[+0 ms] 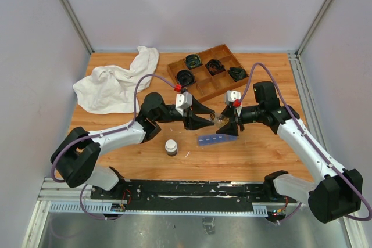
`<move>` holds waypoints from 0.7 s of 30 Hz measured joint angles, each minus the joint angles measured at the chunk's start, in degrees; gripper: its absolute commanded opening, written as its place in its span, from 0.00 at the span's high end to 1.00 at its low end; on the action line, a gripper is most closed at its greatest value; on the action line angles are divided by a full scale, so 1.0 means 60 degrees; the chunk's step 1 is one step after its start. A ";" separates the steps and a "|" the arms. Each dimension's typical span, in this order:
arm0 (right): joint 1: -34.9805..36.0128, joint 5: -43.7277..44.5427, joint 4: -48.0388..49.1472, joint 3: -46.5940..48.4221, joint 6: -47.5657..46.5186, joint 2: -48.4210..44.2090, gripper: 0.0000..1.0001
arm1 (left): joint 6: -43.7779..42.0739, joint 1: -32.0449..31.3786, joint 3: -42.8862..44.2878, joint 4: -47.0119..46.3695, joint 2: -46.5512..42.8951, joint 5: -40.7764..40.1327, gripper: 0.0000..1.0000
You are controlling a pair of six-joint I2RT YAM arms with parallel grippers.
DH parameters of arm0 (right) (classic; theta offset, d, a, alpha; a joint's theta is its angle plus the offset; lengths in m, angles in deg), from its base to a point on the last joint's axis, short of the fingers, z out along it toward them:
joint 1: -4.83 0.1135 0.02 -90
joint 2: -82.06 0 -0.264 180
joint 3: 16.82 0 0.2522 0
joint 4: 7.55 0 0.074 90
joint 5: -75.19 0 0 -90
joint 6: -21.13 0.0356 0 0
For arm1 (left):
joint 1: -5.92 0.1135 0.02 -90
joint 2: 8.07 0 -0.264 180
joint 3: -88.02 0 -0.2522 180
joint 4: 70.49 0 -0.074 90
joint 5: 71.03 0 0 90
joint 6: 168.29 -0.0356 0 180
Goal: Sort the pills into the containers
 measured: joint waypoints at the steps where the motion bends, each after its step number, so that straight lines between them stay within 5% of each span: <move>1: 0.0000 0.0000 0.0007 0.0000 0.0000 0.0000 0.99 | 0.0186 -0.0007 0.0000 -0.0004 0.0000 -0.0084 0.99; 6: -0.0004 0.0033 0.0015 0.0004 0.0000 -0.0011 0.99 | 0.1472 -0.0372 -0.0193 0.0022 -0.0229 -0.1275 1.00; 12: 0.0000 -0.0248 -0.0015 0.0004 0.0000 -0.0058 0.99 | 0.3894 -0.1315 -0.1045 0.0357 -0.1355 -0.4448 1.00; 21: 0.0000 -0.0273 -0.0018 0.0018 0.0000 -0.0066 0.99 | 0.6382 -0.2273 -0.0324 0.2510 -0.2178 -0.7821 1.00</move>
